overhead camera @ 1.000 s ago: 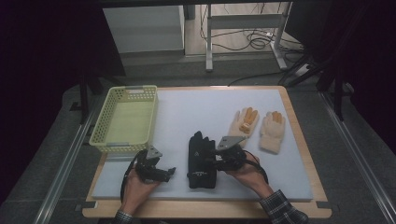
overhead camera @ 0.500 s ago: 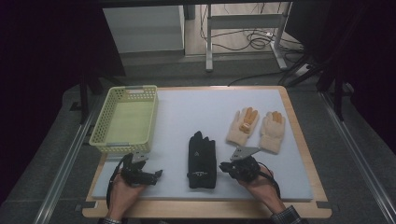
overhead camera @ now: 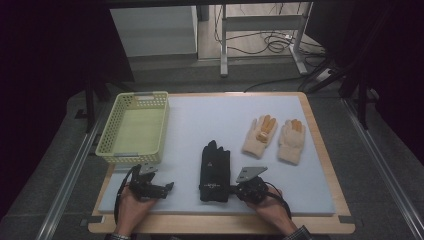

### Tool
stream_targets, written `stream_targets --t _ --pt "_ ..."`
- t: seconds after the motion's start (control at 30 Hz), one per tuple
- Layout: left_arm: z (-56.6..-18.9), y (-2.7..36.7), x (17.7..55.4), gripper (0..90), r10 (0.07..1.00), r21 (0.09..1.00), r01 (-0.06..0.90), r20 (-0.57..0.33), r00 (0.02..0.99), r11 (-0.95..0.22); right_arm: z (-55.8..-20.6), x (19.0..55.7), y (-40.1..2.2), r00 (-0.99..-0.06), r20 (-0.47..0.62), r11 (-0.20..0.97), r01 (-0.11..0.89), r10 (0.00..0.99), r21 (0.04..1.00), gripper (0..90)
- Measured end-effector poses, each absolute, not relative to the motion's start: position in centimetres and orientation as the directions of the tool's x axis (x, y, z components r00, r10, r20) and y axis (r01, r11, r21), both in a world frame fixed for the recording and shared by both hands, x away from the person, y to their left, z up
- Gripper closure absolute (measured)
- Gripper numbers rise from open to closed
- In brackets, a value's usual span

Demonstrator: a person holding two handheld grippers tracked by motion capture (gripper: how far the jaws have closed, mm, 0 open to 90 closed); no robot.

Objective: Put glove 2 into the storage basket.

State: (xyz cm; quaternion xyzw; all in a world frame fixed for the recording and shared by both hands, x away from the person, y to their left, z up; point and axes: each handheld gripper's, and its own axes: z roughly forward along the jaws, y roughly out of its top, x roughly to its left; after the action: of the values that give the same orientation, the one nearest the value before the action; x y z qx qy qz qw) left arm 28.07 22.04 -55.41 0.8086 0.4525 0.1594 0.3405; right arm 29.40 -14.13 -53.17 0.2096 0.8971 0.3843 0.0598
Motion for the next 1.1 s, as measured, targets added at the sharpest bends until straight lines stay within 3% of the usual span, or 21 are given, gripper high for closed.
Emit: stream_targets --t 1.1 --pt "-55.4 22.0 28.0 2.9 0.842 0.698 0.622 -0.051 0.537 -0.354 -53.6 33.6 -5.8 -0.887 -0.013 0.619 0.312 0.461 0.721 88.5"
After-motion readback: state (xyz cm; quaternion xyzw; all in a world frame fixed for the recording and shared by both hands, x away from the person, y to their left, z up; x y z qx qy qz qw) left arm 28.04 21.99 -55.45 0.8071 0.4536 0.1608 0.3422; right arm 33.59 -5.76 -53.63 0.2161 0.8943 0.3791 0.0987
